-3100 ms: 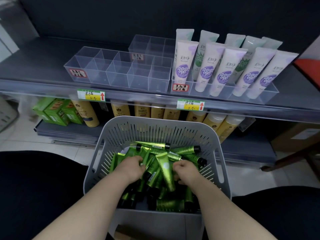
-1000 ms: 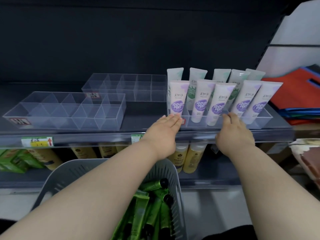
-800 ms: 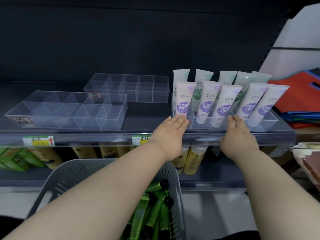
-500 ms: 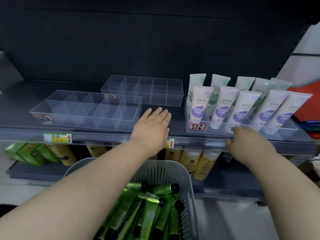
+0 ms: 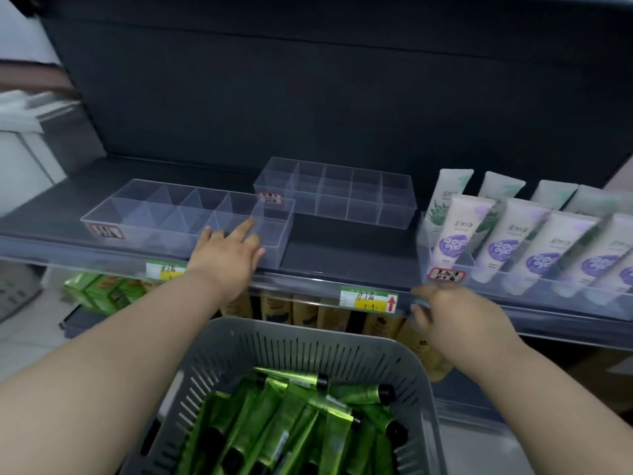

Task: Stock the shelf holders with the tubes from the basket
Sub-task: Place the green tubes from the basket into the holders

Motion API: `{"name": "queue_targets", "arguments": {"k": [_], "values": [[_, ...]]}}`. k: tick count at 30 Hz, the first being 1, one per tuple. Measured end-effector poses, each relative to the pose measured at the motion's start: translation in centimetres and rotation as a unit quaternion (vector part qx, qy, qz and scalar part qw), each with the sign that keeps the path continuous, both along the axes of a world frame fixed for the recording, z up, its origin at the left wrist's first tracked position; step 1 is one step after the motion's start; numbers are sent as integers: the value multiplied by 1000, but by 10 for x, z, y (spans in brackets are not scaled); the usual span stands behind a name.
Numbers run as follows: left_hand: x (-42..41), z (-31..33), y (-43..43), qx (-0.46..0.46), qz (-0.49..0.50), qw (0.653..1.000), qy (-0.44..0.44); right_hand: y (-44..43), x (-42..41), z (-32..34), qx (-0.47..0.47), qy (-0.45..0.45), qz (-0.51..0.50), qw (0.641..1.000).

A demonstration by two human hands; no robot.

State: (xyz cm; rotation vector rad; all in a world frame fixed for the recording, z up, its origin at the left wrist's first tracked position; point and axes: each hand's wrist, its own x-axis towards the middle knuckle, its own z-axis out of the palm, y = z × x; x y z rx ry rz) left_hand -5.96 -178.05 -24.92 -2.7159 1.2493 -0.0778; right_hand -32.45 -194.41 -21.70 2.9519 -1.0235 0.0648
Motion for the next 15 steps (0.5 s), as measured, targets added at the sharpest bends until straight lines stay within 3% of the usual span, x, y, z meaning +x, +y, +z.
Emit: {"name": "queue_targets", "arguments": {"k": [8, 15], "values": [[61, -6, 52, -31, 17, 999, -4, 8, 58, -3, 44, -86, 96, 991], [83, -14, 57, -85, -10, 996, -11, -48, 162, 5, 76, -19, 68, 995]]}}
